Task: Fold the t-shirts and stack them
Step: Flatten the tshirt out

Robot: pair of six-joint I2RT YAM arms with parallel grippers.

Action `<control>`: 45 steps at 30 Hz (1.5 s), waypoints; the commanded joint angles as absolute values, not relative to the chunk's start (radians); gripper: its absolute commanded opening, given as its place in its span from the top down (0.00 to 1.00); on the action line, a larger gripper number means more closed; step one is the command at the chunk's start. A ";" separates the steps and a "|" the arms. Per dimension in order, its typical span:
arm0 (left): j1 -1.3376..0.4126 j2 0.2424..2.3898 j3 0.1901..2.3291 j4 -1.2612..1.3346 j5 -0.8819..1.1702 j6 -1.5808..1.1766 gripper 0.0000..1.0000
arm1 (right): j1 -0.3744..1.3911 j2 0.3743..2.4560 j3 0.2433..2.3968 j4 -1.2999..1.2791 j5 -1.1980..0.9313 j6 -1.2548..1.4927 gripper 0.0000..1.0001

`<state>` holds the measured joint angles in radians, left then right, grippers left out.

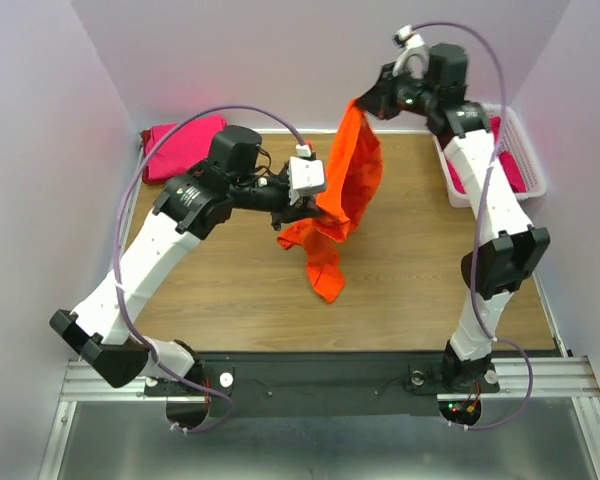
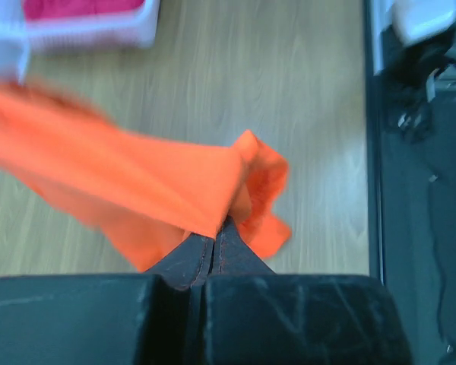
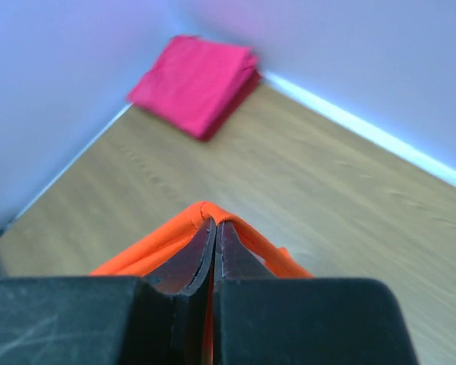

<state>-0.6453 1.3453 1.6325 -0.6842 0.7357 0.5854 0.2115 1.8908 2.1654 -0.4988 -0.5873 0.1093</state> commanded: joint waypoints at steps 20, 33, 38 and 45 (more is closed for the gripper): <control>-0.516 1.408 1.455 0.113 0.756 -0.271 1.00 | 0.042 1.793 1.812 -0.541 -0.703 0.114 0.12; -0.147 1.621 1.404 0.092 0.592 -0.449 1.00 | 0.129 1.569 1.309 -0.664 -0.729 -0.153 0.19; -0.092 1.632 1.324 0.126 0.603 -0.407 1.00 | 0.282 1.637 1.226 -0.670 -0.598 -0.187 0.21; -0.048 1.666 1.295 0.124 0.649 -0.344 1.00 | 0.313 1.761 1.204 -0.623 -0.423 -0.163 0.38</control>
